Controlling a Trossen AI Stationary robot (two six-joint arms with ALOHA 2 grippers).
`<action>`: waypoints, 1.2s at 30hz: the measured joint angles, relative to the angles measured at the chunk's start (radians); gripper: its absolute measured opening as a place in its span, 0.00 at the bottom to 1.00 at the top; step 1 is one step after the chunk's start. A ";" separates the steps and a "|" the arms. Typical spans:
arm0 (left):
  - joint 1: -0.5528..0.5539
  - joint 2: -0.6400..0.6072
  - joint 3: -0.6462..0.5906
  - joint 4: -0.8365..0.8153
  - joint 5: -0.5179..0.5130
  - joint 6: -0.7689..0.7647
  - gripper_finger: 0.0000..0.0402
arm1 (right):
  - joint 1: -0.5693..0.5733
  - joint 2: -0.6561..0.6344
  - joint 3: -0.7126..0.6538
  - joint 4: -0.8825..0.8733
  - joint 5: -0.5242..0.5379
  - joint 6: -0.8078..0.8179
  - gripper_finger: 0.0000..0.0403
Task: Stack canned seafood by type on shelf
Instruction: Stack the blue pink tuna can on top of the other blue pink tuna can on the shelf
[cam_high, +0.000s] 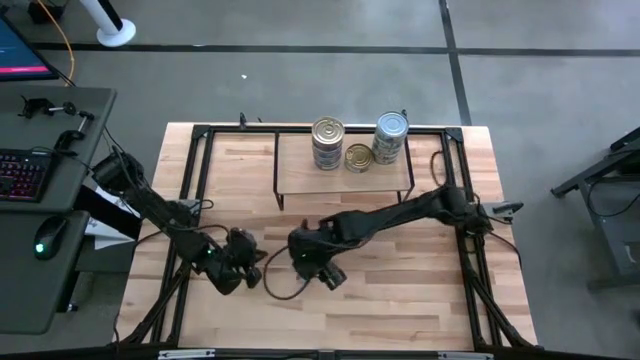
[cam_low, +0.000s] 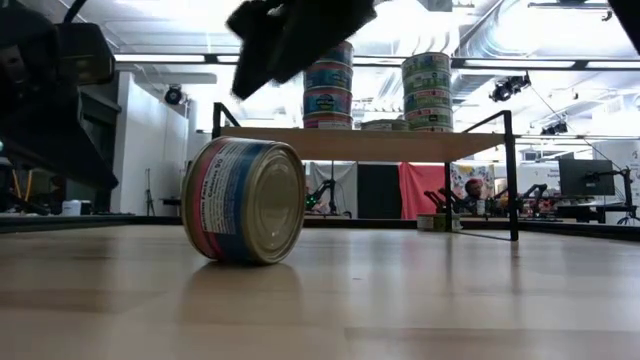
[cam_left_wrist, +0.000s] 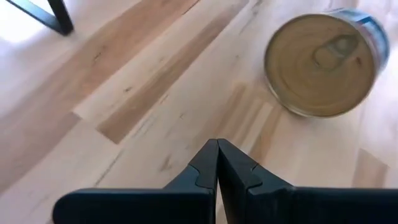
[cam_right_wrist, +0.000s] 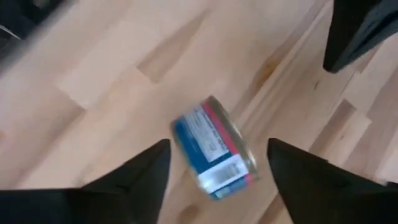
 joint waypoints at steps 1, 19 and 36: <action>-0.001 0.001 0.000 0.008 0.000 -0.005 0.00 | 0.000 0.026 0.032 -0.025 0.021 -0.021 0.66; -0.003 -0.002 0.002 -0.006 0.009 -0.022 0.00 | 0.005 0.211 0.268 -0.279 0.102 -0.254 0.74; -0.003 -0.140 0.002 -0.110 -0.089 0.080 0.00 | 0.010 0.213 0.200 -0.193 0.198 -0.253 0.42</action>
